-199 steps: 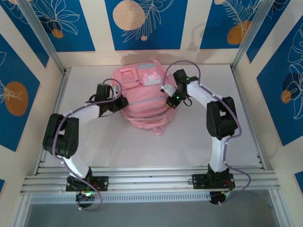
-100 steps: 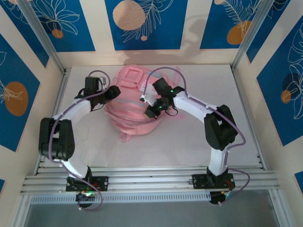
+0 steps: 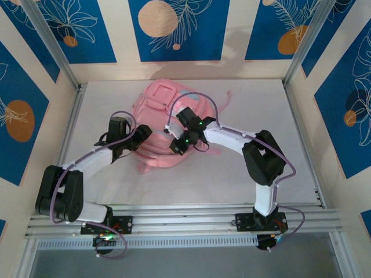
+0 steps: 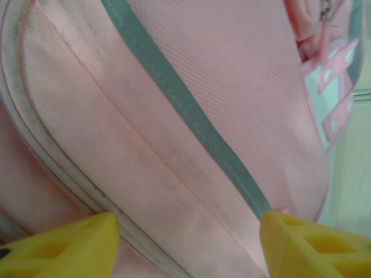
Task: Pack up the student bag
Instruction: Zip the student bag at the center of the table, then reset both arms
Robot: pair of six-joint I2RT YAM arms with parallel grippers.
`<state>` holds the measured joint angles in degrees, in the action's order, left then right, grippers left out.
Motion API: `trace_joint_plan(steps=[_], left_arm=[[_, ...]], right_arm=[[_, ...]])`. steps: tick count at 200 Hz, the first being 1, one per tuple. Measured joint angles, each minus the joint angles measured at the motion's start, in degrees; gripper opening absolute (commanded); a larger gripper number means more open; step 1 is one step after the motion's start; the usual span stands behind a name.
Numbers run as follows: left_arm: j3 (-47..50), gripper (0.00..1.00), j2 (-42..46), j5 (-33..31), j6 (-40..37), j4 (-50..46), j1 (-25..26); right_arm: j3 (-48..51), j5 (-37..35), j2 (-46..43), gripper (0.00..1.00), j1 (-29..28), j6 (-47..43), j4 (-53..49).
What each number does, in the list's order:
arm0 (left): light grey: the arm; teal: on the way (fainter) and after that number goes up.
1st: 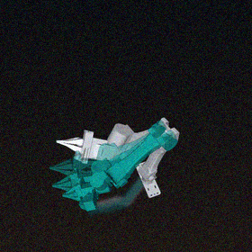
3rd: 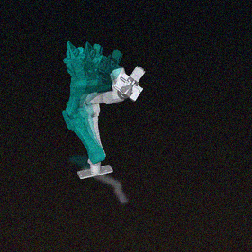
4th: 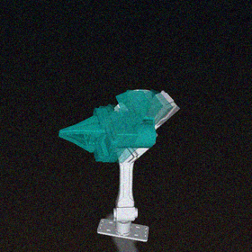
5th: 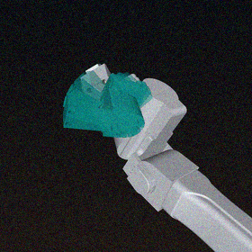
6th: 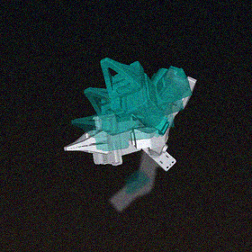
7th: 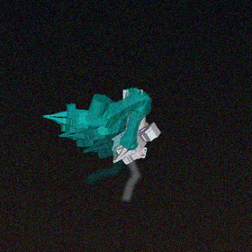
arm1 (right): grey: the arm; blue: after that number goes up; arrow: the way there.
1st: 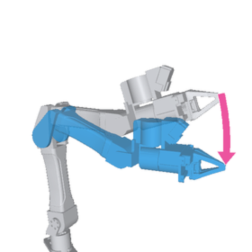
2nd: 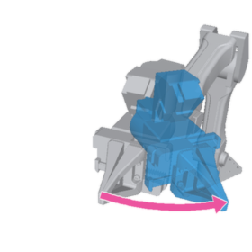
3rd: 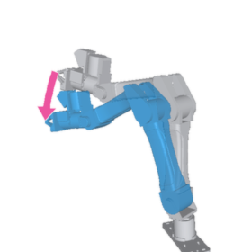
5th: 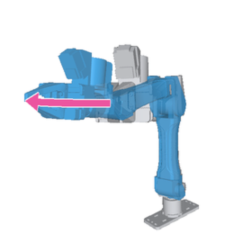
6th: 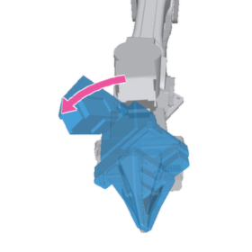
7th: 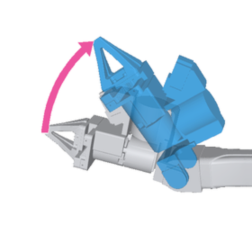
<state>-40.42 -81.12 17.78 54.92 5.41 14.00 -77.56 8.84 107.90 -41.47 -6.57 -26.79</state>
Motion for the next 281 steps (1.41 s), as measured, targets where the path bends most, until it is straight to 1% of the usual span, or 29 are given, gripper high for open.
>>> trace_joint_plan(steps=[7,13,18,24,49,70,88,109,135,148,159,175,186,190,194,195,202,208,211,213,234,256,260,265,267,278,281], left_arm=[[0.0,0.3,-1.0,-0.3,0.7,0.7,0.1],[0.0,0.22,-2.0,-0.6,1.0,1.3,0.1],[0.0,0.18,-2.8,-0.8,1.2,1.5,0.2],[0.0,0.17,-3.8,-1.0,0.8,1.7,0.2],[-0.8,0.18,-5.8,-1.3,-1.4,2.0,0.8],[-0.8,0.18,-6.8,-1.1,-2.9,2.7,1.0],[-0.8,0.18,-7.2,-0.9,-3.7,3.8,1.0],[-0.5,0.19,-7.3,-2.1,-4.5,4.4,0.5],[0.0,0.2,-7.9,-3.5,-5.0,3.9,-0.1],[0.0,0.23,-8.0,-4.0,-5.4,3.7,-0.2],[0.0,0.29,-8.0,-4.2,-5.8,3.7,-0.2],[0.0,0.44,-7.9,-4.2,-5.4,3.6,-0.2],[-0.1,0.51,-7.9,-4.2,-5.9,3.6,-0.3],[-0.2,0.53,-7.8,-4.2,-5.5,3.6,-0.3],[-0.2,0.55,-7.7,-4.2,-5.6,3.6,-0.3],[-0.2,0.56,-7.7,-4.2,-5.3,3.6,-0.3],[-0.3,0.58,-7.5,-4.2,-5.3,3.6,-0.3],[-0.3,0.6,-7.2,-4.2,-5.4,3.4,-0.3],[-0.3,0.61,-7.1,-4.2,-5.5,3.3,-0.3],[-0.3,0.61,-6.9,-4.2,-5.7,3.2,-0.3],[-0.5,0.67,-4.7,-5.6,-6.6,0.7,-0.4],[-1.4,0.71,-2.0,-8.5,-9.9,-3.7,-0.5],[-1.7,0.75,-1.4,-9.4,-10.9,-4.6,-0.6],[-2.2,0.76,-0.7,-10.3,-11.9,-5.4,-0.6],[-2.4,0.79,-0.4,-10.8,-12.7,-5.9,-0.7],[-3.4,0.84,1.1,-13.6,-15.4,-7.7,-0.8],[-3.6,0.85,1.6,-14.7,-17.1,-8.1,-0.9]], right_arm=[[0.4,-0.4,-0.1,0.0,0.0,-0.5,0.1],[0.5,-1.0,-0.2,0.0,0.0,-1.3,-0.3],[0.5,-1.5,-0.4,0.0,0.1,-2.0,-0.7],[0.5,-2.3,-0.7,0.0,0.1,-2.9,-1.3],[0.4,-7.2,-1.5,0.0,1.2,-7.1,-4.3],[-0.7,-10.7,-1.5,0.0,4.7,-9.6,-7.3],[-3.6,-11.6,-1.5,0.0,8.5,-11.0,-9.8],[-7.8,-14.5,-0.8,0.0,12.0,-11.2,-12.2],[-12.9,-17.0,2.4,0.0,14.2,-11.2,-13.6],[-14.7,-17.7,4.3,0.0,14.4,-11.0,-14.3],[-15.2,-17.7,5.3,0.0,14.2,-11.0,-14.9],[-15.2,-17.5,5.9,0.08,13.7,-11.0,-15.5],[-15.2,-17.2,5.9,0.21,13.5,-10.8,-15.8],[-15.2,-17.2,5.9,0.29,13.4,-10.8,-15.9],[-15.2,-17.0,5.9,0.4,13.4,-10.7,-16.1],[-15.2,-16.9,5.9,0.41,13.4,-10.8,-16.1],[-15.2,-16.5,5.9,0.66,13.4,-10.7,-16.3],[-15.2,-16.3,5.9,0.85,13.4,-10.5,-16.5],[-15.2,-16.1,5.9,0.96,13.4,-10.4,-16.6],[-15.2,-15.9,5.9,0.99,13.5,-10.4,-16.6],[-14.6,-14.0,5.5,0.99,14.7,-9.6,-16.1],[-10.3,-12.5,2.2,0.99,16.5,-7.5,-13.5],[-9.2,-12.5,1.2,0.99,16.8,-7.1,-13.0],[-7.6,-12.5,-0.2,0.99,17.3,-6.4,-12.3],[-6.9,-12.5,-0.8,0.99,17.6,-6.1,-12.0],[-2.9,-12.5,-4.5,1.0,18.8,-4.2,-9.7],[-1.6,-12.7,-5.6,1.0,19.3,-3.4,-8.9]])
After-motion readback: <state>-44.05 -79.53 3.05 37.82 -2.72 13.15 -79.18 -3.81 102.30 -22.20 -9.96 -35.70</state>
